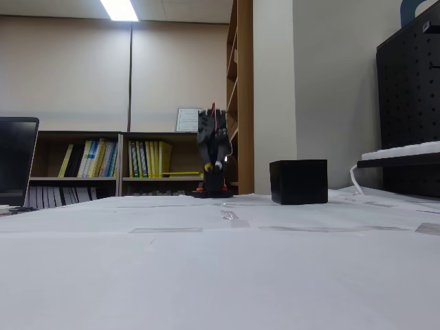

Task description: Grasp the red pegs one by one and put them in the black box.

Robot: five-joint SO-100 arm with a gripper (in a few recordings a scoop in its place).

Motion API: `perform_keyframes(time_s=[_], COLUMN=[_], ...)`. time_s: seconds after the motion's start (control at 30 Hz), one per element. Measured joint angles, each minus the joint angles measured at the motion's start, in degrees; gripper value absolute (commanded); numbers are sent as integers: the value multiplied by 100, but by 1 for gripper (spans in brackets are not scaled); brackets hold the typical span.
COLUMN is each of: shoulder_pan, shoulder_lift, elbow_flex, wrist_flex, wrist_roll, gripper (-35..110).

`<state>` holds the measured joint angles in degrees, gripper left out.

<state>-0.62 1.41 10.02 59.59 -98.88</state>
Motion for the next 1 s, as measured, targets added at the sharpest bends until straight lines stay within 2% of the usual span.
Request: perform_keyframes(time_s=[0.2, 0.57, 0.7, 1.0], shoulder_pan=[0, -105, -105, -105], shoulder_lift=[-659, -1046, -1125, -1134], elbow_flex=[-782, -791, -791, -791], wrist_flex=[35, 1371, 1494, 1608], wrist_roll=[202, 18, -79, 79], gripper=[0, 0, 6, 6])
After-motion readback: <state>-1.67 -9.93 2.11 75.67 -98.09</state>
